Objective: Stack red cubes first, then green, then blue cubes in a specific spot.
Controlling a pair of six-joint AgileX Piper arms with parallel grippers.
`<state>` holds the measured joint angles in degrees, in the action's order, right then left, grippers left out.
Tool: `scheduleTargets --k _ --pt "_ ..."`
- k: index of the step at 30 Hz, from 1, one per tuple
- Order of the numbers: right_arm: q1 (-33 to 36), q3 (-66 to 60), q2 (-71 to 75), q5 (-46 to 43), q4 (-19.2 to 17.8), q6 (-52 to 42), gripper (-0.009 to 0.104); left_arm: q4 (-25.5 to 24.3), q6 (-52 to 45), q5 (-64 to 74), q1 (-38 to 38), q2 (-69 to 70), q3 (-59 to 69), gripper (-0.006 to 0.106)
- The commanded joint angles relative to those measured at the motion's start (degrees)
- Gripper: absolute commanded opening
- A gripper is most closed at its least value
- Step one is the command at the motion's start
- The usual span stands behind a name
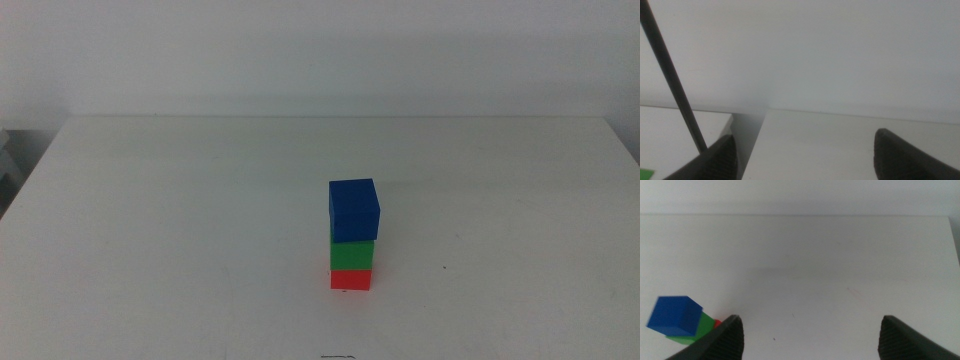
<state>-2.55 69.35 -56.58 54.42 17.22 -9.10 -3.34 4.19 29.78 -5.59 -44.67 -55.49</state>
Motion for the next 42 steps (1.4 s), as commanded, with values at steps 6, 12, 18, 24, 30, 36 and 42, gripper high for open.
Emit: scheduleTargets --k 6,12,18,24,30,36,42 --pt "-0.4 -13.0 5.4 -14.3 -3.2 -0.8 0.082 7.3 0.1 -11.9 -0.1 1.9 6.5 0.093" --pt "-0.4 -32.1 18.9 -24.2 -1.3 -0.8 0.082 8.9 0.1 -18.1 -0.1 10.0 19.1 0.093" --pt "-0.4 -47.1 37.9 -32.3 -8.3 -0.8 0.082 7.3 0.1 -18.3 -0.1 21.7 31.0 0.093" --pt "-0.4 -56.1 50.2 -36.5 -13.7 -0.8 0.082 0.5 0.1 -18.7 -0.1 31.9 40.7 0.093" --pt "-0.4 -62.2 53.7 -36.6 -13.9 -0.8 0.082 0.1 0.1 -18.7 -0.1 39.3 50.0 0.093" --pt "-0.5 -65.4 55.8 -40.0 -15.0 -0.8 0.082 1.0 0.1 -18.9 -0.1 45.8 55.9 0.093" --pt "-0.5 -69.7 58.1 -44.0 -15.5 -0.8 0.082 0.9 0.1 -19.2 -0.1 46.8 57.0 0.093"
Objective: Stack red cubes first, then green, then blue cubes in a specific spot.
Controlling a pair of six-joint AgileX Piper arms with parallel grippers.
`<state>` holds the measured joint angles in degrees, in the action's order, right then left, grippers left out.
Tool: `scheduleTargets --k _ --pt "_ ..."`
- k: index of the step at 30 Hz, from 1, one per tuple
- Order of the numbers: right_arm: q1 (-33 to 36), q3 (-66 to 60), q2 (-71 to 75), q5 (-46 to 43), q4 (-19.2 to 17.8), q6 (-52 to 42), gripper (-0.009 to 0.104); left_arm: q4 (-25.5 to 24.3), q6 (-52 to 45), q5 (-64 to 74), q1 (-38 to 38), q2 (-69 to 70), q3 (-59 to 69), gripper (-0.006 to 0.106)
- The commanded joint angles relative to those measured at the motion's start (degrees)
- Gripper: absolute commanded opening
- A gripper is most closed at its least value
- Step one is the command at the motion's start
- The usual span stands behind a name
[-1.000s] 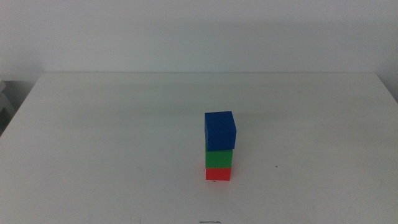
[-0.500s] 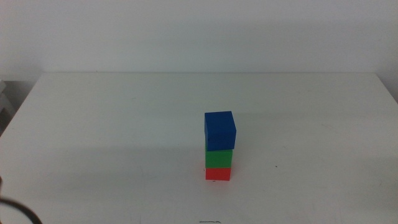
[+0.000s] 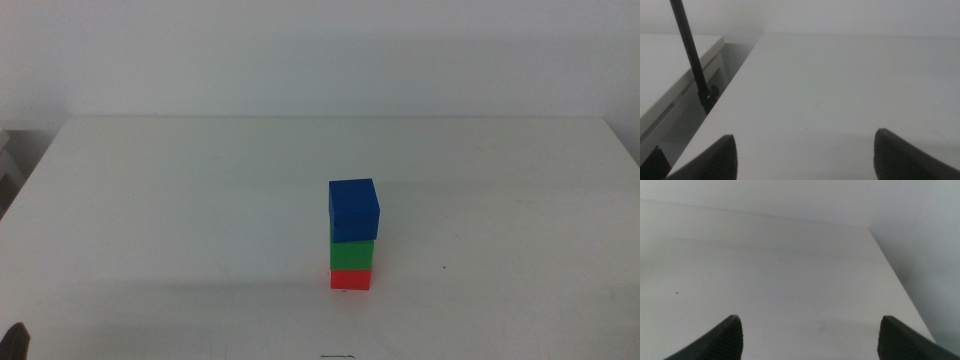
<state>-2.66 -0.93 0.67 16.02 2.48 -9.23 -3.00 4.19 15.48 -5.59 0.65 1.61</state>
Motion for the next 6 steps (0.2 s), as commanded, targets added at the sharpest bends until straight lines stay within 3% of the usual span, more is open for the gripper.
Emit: scheduleTargets --k 1,6 --pt "-0.5 0.1 0.9 -5.7 -0.7 -0.6 0.082 0.6 0.1 -4.8 -0.1 1.6 -0.1 0.093" --pt "-0.5 0.0 0.9 -3.6 -0.6 -0.6 0.082 0.6 0.1 -4.8 -0.1 1.6 -0.1 0.093"
